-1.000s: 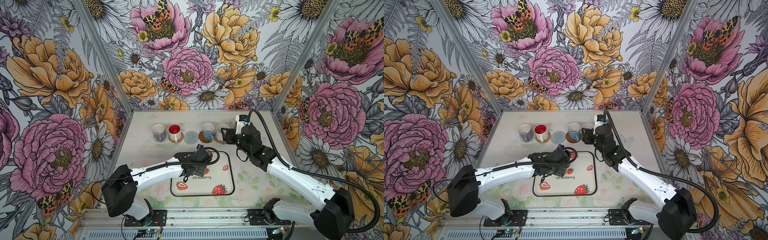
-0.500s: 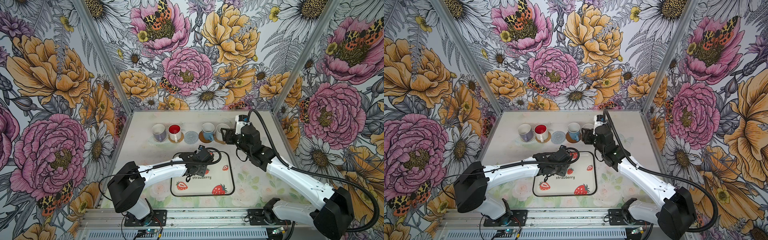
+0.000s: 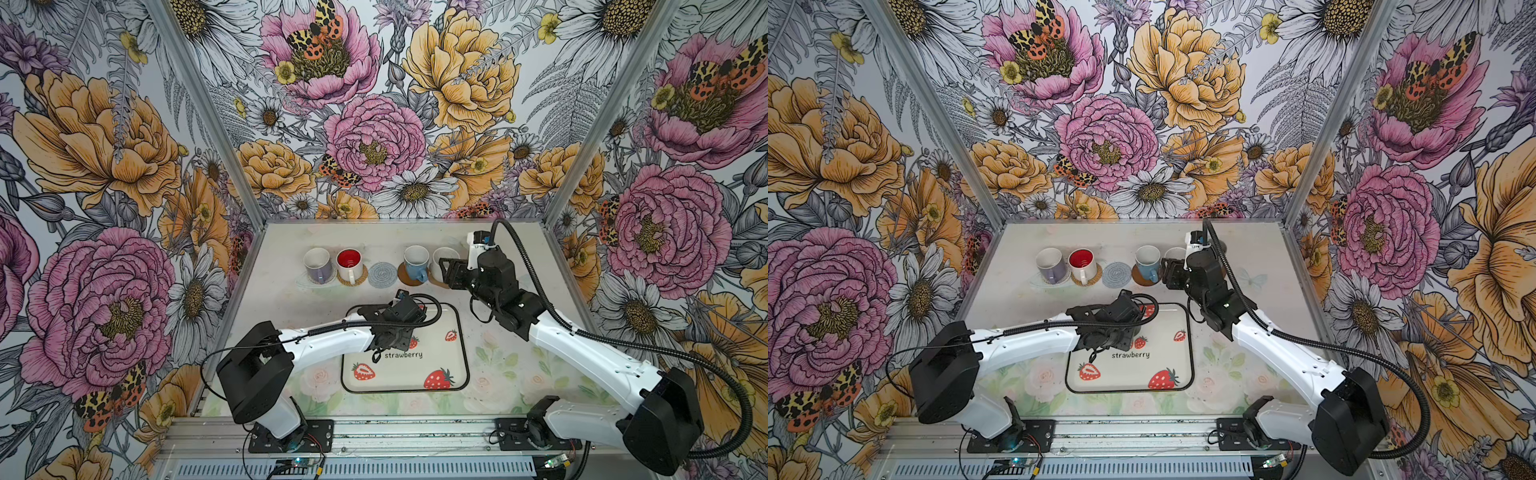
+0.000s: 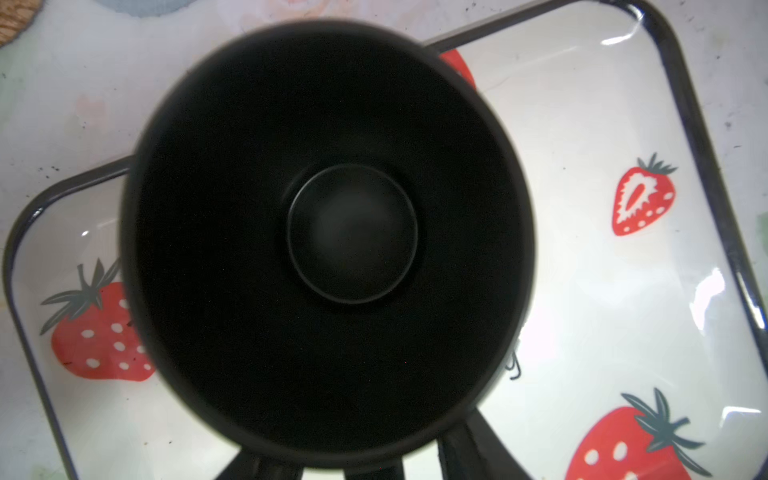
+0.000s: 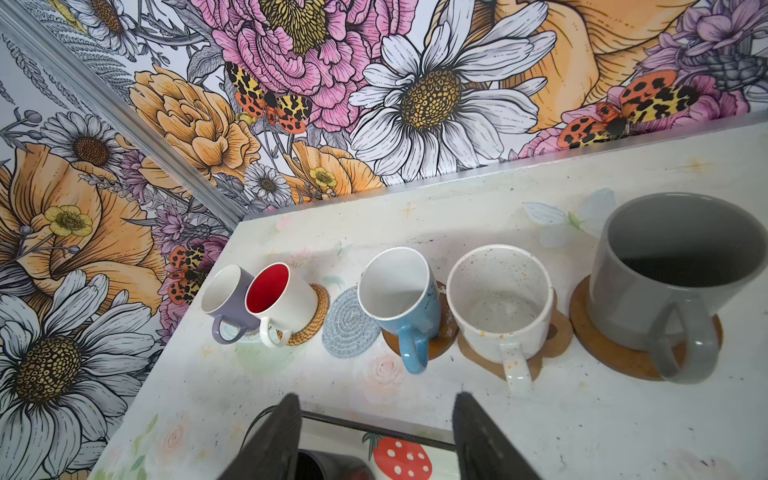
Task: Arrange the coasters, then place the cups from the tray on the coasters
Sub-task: 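Lower the left gripper onto the black mug rim and close it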
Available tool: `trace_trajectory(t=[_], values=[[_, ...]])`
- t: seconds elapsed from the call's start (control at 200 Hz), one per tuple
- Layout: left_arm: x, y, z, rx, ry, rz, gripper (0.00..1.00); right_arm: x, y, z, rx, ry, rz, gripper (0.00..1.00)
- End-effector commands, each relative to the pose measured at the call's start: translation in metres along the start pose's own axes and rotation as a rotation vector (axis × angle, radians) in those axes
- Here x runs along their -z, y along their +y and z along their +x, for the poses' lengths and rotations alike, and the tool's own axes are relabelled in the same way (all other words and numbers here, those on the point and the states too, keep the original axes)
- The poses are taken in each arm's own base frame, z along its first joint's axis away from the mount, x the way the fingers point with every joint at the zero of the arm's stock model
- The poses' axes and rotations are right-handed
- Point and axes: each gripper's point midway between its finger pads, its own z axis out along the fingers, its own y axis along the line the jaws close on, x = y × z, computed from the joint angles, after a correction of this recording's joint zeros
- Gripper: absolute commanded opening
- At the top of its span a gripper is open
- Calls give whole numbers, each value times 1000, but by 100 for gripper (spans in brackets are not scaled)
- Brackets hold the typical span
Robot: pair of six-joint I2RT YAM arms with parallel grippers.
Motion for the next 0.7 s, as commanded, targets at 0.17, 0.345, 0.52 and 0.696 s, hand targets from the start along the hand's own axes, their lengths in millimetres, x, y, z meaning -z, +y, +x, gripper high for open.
trace_trajectory(t=[0.17,0.345,0.52,0.696], values=[[-12,0,5,7,18,18,44,-1,8,-16,-20,-38,-27,60],[-14,1,6,11,19,17,31,-1,8,-15,-19,-35,-27,60],[-15,1,7,13,24,16,21,-2,8,-15,-21,-34,-26,61],[-13,0,7,12,21,20,8,-2,8,-15,-21,-32,-28,60]])
